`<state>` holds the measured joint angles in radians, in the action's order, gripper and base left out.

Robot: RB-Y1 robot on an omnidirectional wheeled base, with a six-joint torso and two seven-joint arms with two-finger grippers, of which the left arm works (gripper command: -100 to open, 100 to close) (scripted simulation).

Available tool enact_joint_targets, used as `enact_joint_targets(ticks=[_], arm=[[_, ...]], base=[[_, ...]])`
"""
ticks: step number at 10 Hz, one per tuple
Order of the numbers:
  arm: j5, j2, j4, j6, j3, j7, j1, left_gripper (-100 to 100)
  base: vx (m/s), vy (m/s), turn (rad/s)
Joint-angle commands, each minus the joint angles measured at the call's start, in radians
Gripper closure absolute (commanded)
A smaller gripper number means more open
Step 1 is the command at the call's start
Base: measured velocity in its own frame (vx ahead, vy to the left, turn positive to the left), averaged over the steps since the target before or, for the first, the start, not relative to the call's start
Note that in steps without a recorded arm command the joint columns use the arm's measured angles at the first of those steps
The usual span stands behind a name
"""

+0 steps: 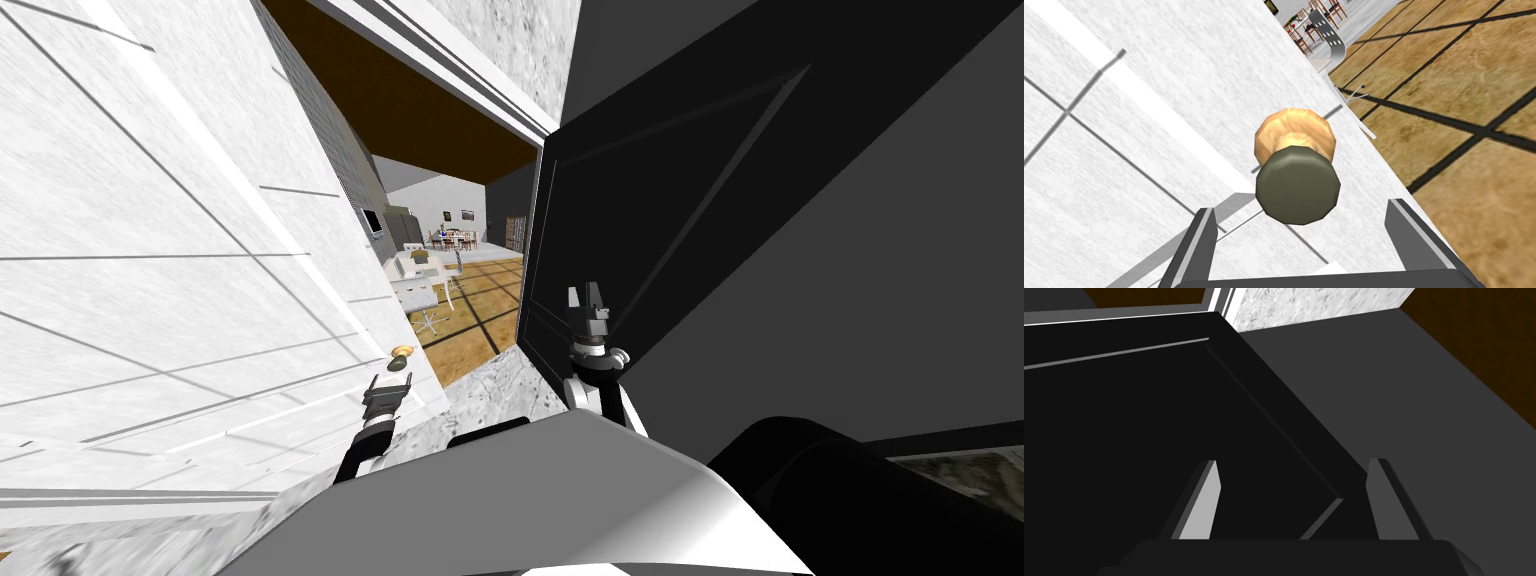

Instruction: Pull the door open

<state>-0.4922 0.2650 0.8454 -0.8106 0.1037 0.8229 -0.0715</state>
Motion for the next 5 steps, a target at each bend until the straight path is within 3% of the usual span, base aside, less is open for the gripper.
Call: enact_joint_targets(ticks=[1, 2, 4, 5], arm=[[-0.023, 0.001, 0.005, -0.002, 0.015, 0.05, -0.001, -100], [-0.023, 0.001, 0.005, -0.002, 0.015, 0.056, -0.001, -100], [-0.062, 0.003, 0.014, -0.004, 0.041, 0.122, -0.004, -100], [-0.062, 0.003, 0.014, -0.004, 0.041, 0.139, -0.004, -100]], base=[[-0.059, 0.01, -0.038], [-0.044, 0.01, -0.017], [-0.063, 0.02, -0.048], [-0.06, 0.012, -0.015]])
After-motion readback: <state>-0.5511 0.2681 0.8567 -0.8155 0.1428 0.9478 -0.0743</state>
